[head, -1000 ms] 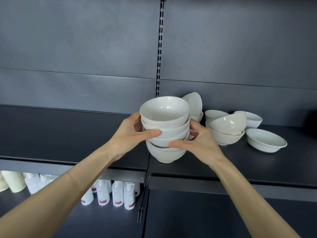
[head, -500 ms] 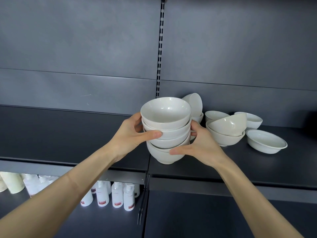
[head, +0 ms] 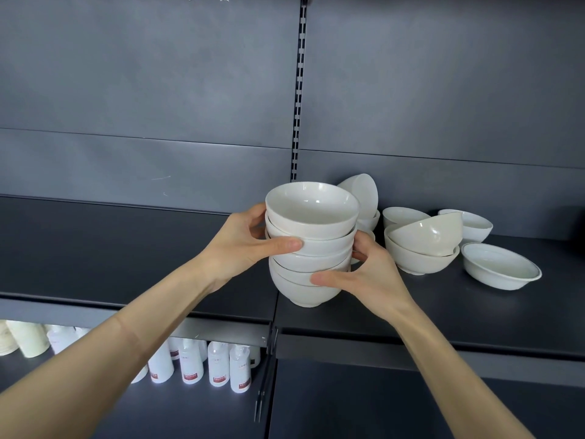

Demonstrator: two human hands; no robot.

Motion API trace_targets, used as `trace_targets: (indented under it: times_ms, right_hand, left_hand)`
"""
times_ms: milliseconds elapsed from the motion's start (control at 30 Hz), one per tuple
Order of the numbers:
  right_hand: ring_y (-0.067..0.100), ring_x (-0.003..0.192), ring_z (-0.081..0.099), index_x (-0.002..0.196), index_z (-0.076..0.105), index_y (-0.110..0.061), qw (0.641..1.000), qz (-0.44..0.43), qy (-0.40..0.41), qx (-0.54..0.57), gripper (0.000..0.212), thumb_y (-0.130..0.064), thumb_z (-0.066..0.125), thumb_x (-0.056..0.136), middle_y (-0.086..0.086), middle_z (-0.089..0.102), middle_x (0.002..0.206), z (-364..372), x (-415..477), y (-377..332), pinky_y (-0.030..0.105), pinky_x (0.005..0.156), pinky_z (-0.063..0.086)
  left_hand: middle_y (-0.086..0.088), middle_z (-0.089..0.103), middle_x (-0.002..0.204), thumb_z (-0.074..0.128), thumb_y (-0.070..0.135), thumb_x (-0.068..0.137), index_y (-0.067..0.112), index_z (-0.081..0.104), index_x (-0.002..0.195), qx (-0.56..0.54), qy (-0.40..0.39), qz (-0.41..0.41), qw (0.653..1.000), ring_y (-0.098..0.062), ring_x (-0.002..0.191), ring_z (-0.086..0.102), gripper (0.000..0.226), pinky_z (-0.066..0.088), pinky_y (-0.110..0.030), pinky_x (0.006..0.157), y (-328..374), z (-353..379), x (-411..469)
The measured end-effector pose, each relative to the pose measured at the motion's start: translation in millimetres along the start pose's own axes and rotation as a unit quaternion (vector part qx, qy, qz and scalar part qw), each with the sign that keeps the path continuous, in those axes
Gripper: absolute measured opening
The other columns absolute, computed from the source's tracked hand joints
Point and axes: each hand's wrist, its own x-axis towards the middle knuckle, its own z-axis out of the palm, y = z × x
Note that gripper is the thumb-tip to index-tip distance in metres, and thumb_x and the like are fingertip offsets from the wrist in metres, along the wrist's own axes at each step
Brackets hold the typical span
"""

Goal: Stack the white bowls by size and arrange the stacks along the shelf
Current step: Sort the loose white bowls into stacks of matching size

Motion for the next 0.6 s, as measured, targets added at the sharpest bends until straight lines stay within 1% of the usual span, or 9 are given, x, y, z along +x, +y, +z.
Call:
trace_targets:
  times_ms: [67, 133, 200, 300, 467, 533, 600]
  right_hand:
    - [-0.013, 0.094, 0.058, 0.117, 0.058, -0.029, 1.0, 0.0, 0.006, 0.009, 0.071, -0.019, 0.091, 0.055, -0.022, 0.065, 0.107, 1, -1, 2, 0.005, 0.07, 0.046]
    - [-0.014, 0.092, 0.058, 0.111, 0.059, -0.032, 1.0, -0.003, 0.012, 0.019, 0.065, -0.018, 0.09, 0.056, -0.022, 0.066, 0.106, 2, -1, 3, 0.004, 0.068, 0.045]
    - [-0.014, 0.091, 0.058, 0.109, 0.06, -0.033, 0.999, -0.002, 0.016, 0.029, 0.061, -0.017, 0.089, 0.058, -0.022, 0.066, 0.106, 3, -1, 4, 0.004, 0.067, 0.045]
    - [-0.015, 0.09, 0.058, 0.115, 0.059, -0.028, 0.999, 0.005, 0.019, 0.046, 0.063, -0.017, 0.088, 0.06, -0.02, 0.066, 0.108, 2, -1, 6, 0.004, 0.067, 0.046]
    - [-0.014, 0.089, 0.059, 0.118, 0.057, -0.025, 0.999, 0.002, -0.001, 0.037, 0.066, -0.014, 0.088, 0.062, -0.018, 0.065, 0.109, -1, 1, 5, 0.004, 0.067, 0.045]
    - [-0.016, 0.085, 0.058, 0.116, 0.056, -0.025, 1.0, -0.002, -0.01, 0.028, 0.064, -0.013, 0.088, 0.062, -0.019, 0.064, 0.106, -1, 1, 4, 0.004, 0.066, 0.044]
    - [-0.016, 0.086, 0.057, 0.116, 0.055, -0.026, 1.0, -0.004, -0.018, 0.02, 0.065, -0.015, 0.089, 0.062, -0.019, 0.064, 0.106, -1, 0, 3, 0.004, 0.068, 0.044]
  left_hand:
    - [0.009, 0.07, 0.114, 0.082, 0.025, 0.065, 0.027, 0.062, 0.118, 0.005, 0.001, 0.0, 1.0, -0.01, 0.109, 0.064, 0.057, 0.052, -0.025, 0.091, 1, 1, 2]
    - [0.009, 0.071, 0.113, 0.086, 0.026, 0.064, 0.026, 0.063, 0.116, 0.004, 0.006, 0.001, 1.0, -0.009, 0.107, 0.065, 0.057, 0.053, -0.02, 0.087, 2, 2, 3]
    - [0.008, 0.071, 0.112, 0.083, 0.029, 0.063, 0.025, 0.063, 0.116, -0.001, 0.012, 0.001, 1.0, -0.009, 0.107, 0.065, 0.057, 0.053, -0.018, 0.086, 2, 4, 5]
    - [0.007, 0.07, 0.114, 0.086, 0.029, 0.065, 0.024, 0.062, 0.119, -0.001, 0.019, -0.001, 1.0, -0.008, 0.107, 0.065, 0.059, 0.053, -0.019, 0.088, 1, 6, 8]
    - [0.01, 0.069, 0.115, 0.084, 0.03, 0.065, 0.025, 0.06, 0.121, -0.008, 0.029, 0.008, 0.999, -0.004, 0.107, 0.064, 0.061, 0.052, -0.013, 0.081, -2, 10, 7]
    - [0.011, 0.068, 0.118, 0.086, 0.032, 0.065, 0.026, 0.057, 0.123, -0.011, 0.035, 0.008, 0.999, -0.001, 0.107, 0.063, 0.065, 0.051, -0.012, 0.08, -5, 11, 5]
    - [0.013, 0.064, 0.122, 0.081, 0.042, 0.062, 0.027, 0.05, 0.129, -0.015, 0.036, 0.002, 0.999, 0.001, 0.11, 0.061, 0.075, 0.051, -0.013, 0.082, -11, 11, 2]
